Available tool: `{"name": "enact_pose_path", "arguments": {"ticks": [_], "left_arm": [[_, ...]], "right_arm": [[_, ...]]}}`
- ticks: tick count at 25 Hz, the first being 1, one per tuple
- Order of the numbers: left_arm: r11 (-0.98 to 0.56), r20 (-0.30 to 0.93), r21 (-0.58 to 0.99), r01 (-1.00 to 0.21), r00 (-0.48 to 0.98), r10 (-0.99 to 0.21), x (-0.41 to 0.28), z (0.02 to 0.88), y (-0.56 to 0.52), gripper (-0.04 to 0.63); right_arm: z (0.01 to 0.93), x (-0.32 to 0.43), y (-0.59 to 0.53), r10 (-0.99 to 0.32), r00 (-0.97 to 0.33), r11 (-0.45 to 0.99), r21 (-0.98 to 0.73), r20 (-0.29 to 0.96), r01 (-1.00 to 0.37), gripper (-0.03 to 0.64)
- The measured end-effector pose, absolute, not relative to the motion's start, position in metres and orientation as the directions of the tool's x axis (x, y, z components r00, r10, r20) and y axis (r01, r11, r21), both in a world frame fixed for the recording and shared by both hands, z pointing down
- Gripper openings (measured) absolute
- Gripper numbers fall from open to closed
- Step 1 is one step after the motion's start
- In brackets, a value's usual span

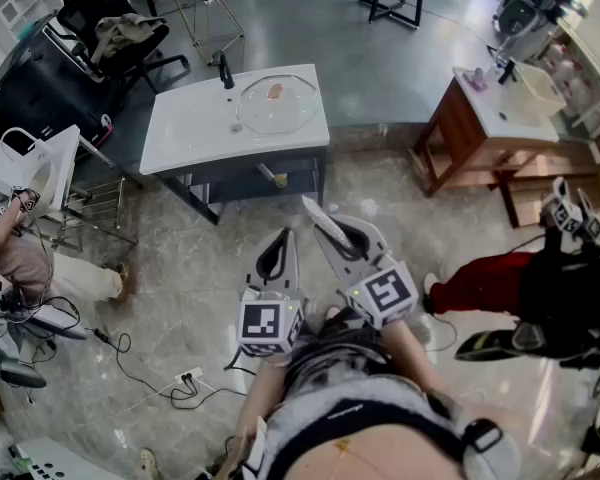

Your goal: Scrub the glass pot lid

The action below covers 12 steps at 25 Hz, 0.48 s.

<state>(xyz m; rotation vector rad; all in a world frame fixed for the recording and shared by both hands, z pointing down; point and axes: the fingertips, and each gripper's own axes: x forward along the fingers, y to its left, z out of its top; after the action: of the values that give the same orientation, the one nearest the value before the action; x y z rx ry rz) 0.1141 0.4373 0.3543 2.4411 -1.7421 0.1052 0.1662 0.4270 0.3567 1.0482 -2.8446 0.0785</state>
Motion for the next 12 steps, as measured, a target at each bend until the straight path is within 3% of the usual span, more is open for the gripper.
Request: {"name": "enact_pose_path", "arguments": {"ticks": [12], "left_arm": [[-0.285, 0.112, 0.09, -0.954, 0.294, -0.949, 0.13, 0.361, 0.434, 0.0]], "right_arm": [[0.364, 0.198, 0.409, -0.643, -0.762, 0.76, -0.058, 0.078, -0.647, 0.083]]}}
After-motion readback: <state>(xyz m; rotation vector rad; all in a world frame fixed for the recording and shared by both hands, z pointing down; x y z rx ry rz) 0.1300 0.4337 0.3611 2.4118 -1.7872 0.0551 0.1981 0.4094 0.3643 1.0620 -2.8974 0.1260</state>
